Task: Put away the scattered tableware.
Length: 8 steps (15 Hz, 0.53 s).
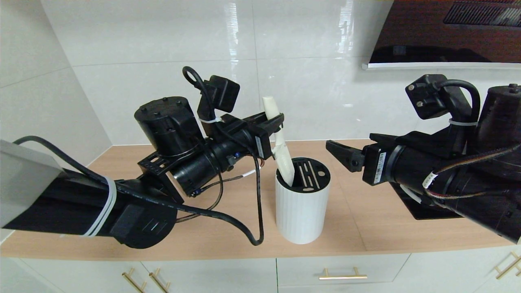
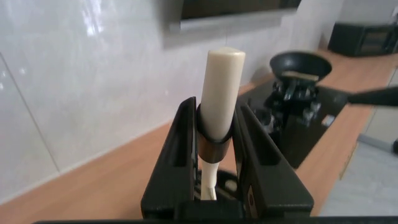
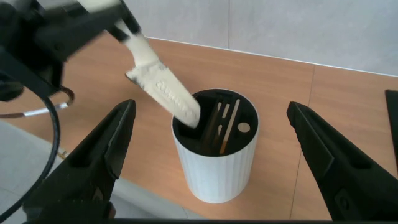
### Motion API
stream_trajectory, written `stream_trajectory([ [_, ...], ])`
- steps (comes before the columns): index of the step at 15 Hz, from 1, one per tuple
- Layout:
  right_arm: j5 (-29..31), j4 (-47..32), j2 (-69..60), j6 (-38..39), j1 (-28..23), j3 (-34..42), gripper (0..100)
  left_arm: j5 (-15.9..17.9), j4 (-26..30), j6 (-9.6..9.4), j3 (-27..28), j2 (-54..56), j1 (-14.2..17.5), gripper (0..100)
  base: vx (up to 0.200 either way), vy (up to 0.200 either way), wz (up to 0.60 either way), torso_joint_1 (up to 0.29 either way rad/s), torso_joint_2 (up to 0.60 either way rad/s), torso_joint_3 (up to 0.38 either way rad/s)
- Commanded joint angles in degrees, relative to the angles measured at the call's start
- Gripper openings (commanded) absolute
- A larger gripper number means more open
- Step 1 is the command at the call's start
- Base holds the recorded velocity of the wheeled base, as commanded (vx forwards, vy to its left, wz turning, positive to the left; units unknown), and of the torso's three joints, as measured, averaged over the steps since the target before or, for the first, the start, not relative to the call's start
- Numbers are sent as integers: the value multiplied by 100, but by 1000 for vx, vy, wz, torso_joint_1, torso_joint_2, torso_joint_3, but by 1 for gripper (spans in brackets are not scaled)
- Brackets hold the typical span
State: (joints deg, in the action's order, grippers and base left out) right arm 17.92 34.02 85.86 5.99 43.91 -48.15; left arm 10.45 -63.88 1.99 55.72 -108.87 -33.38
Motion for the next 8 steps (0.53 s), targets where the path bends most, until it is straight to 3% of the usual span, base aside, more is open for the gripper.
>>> stream_trajectory([
  [1, 1, 8, 19, -1, 3, 16, 100, -8, 25, 3, 9, -29, -46, 0, 0, 0, 0, 0, 0, 0],
  [8, 1, 8, 27, -1, 3, 25, 100, -8, 7, 12, 114, -363, -318, 0, 0, 0, 0, 0, 0, 0],
])
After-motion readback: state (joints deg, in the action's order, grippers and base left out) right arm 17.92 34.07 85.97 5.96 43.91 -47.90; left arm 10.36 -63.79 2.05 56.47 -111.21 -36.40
